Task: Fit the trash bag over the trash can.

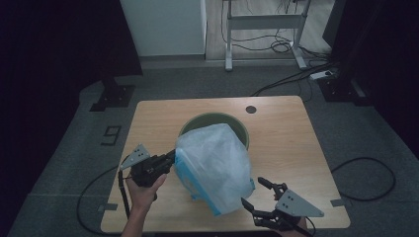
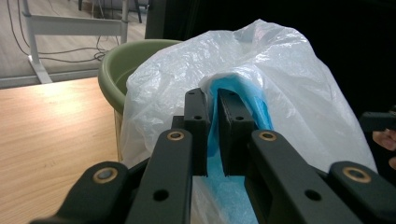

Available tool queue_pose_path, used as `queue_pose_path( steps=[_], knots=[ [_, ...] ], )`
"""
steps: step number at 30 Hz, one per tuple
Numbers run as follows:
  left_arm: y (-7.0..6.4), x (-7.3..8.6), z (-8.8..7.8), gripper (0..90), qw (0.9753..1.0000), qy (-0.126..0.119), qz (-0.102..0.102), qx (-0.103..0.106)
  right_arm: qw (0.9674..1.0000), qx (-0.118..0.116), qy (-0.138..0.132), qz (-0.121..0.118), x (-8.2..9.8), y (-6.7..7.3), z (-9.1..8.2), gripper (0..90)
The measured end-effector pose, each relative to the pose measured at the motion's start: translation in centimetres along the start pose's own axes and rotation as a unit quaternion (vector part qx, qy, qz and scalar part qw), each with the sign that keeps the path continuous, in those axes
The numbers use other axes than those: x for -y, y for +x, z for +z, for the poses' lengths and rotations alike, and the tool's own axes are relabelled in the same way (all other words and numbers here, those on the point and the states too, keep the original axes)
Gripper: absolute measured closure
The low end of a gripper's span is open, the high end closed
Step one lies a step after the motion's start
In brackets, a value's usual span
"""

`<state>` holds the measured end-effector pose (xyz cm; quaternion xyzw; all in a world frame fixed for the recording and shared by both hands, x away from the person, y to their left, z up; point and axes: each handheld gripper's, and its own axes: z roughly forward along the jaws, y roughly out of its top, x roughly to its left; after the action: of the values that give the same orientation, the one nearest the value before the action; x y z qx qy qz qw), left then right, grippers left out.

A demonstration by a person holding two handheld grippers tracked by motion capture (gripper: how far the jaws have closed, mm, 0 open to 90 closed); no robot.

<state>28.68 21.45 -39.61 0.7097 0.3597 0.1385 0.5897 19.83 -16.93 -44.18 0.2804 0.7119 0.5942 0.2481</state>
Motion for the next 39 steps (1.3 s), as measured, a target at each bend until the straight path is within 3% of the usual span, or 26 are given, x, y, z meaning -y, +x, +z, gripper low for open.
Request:
queue_pose_path(
  steps=[4, 8, 10, 14, 17, 22, 27, 32, 39],
  knots=[
    [0.2, 0.2, 0.1, 82.8, 1.0000, -0.001, -0.008, 0.001, 0.9995, -0.022, 0.008, 0.021, -0.1, -1.2, 1.2, 34.7],
    [0.3, 0.1, 0.0, 85.4, 1.0000, -0.001, -0.006, 0.004, 0.9994, -0.024, 0.015, 0.020, -0.3, -1.6, 2.2, 79.3],
    [0.5, -0.1, -0.1, 86.7, 1.0000, -0.001, -0.005, 0.004, 0.9996, -0.020, 0.006, 0.020, -1.1, -1.9, 2.1, 88.2],
    [0.9, -0.9, 0.0, 88.0, 1.0000, 0.005, -0.002, -0.003, 0.9991, -0.012, -0.011, 0.038, -3.4, -3.7, 2.3, 88.9],
    [1.7, -1.6, 0.5, 88.7, 0.9999, 0.011, -0.008, -0.008, 0.9955, -0.020, -0.007, 0.092, -5.1, -6.8, 3.3, 88.2],
    [2.8, -2.4, 1.5, 89.6, 0.9995, 0.026, -0.015, -0.012, 0.9902, -0.016, 0.002, 0.139, -6.7, -10.5, 5.7, 88.4],
    [4.1, -3.0, 2.5, 89.8, 0.9987, 0.042, -0.019, -0.022, 0.9879, 0.005, 0.021, 0.153, -7.0, -13.0, 8.6, 89.0],
    [5.2, -3.4, 3.2, 89.9, 0.9982, 0.046, -0.025, -0.030, 0.9872, 0.027, 0.021, 0.156, -7.1, -14.4, 10.5, 89.0],
    [6.7, -3.8, 4.4, 89.9, 0.9969, 0.059, -0.034, -0.039, 0.9829, 0.047, 0.022, 0.177, -6.7, -16.8, 14.0, 88.9]
  ],
)
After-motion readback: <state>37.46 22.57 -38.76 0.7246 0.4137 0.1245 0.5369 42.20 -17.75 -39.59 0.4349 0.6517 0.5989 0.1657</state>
